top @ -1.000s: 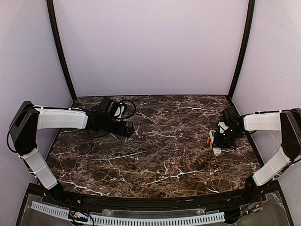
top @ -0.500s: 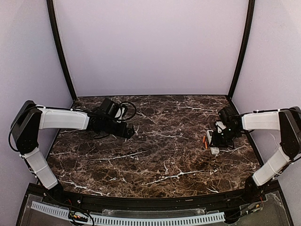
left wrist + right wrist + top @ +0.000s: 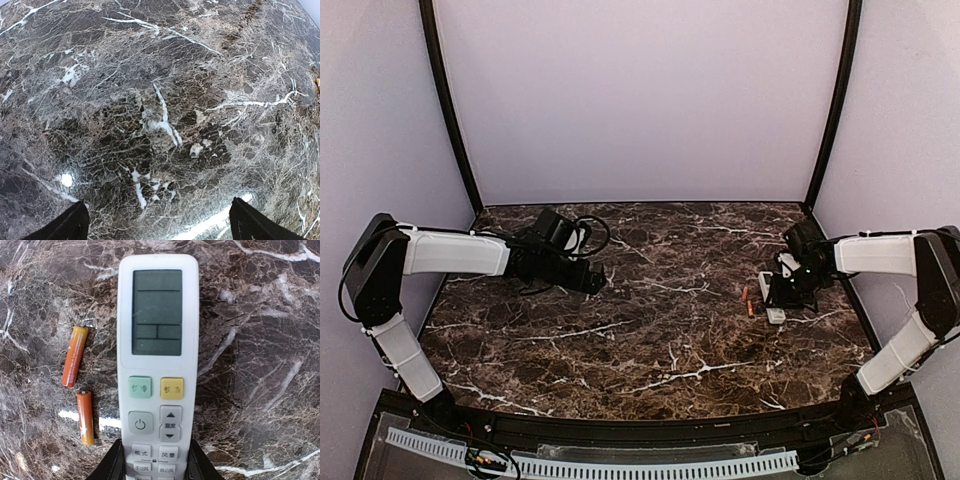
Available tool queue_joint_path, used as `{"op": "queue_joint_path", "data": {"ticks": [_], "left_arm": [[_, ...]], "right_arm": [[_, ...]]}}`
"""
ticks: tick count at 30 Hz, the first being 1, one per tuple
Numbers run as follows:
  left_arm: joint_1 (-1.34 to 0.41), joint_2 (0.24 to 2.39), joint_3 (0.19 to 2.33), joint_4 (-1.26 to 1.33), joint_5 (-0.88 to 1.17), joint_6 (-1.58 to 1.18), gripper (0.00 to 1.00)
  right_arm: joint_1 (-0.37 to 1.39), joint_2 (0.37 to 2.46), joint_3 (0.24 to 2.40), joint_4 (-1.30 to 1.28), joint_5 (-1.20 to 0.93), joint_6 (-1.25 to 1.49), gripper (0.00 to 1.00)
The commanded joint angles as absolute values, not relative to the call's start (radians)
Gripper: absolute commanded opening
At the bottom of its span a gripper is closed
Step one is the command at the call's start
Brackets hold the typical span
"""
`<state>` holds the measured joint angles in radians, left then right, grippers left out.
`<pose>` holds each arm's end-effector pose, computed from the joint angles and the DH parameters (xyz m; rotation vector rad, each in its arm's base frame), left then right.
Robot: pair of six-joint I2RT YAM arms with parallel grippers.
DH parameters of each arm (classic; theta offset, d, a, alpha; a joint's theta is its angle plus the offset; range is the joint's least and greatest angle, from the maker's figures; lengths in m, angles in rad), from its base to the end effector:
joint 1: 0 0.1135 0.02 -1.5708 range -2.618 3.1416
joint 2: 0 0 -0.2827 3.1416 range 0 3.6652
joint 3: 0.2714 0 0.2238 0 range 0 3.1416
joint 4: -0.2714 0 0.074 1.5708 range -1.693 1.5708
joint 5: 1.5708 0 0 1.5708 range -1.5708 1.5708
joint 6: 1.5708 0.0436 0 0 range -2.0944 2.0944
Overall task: Load the batteries into the remote control
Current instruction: Pick up the remote control from the center of the board, then pass from the right arm to the left
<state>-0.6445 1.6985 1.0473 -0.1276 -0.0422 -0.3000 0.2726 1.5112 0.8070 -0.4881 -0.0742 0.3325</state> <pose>0.2789 -0.2073 0.2283 0.3883 2.3550 -0.4091 0.2396 0.0703 0.1927 0.0638 2.7901 0.2581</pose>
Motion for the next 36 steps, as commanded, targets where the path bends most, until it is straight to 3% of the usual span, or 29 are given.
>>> {"op": "queue_joint_path", "data": {"ticks": [1,14,25,36], "left_arm": [[-0.650,1.700,1.032,-0.124,-0.045,-0.303,0.99],[-0.650,1.696,1.037,-0.126,-0.041,-0.301,0.99],[-0.649,1.513,0.966,-0.018,0.044,-0.273,0.99],[-0.649,1.306,0.821,0.391,0.301,-0.344,0.99]], "right_arm": [[0.279,1.507,0.833,-0.492,-0.079,0.323,0.21],[0.280,1.481,0.855,-0.486,-0.128,0.304,0.19],[0.368,1.432,1.049,-0.409,-0.446,0.211,0.16],[0.528,1.462,1.064,0.009,-0.828,0.325,0.19]]}}
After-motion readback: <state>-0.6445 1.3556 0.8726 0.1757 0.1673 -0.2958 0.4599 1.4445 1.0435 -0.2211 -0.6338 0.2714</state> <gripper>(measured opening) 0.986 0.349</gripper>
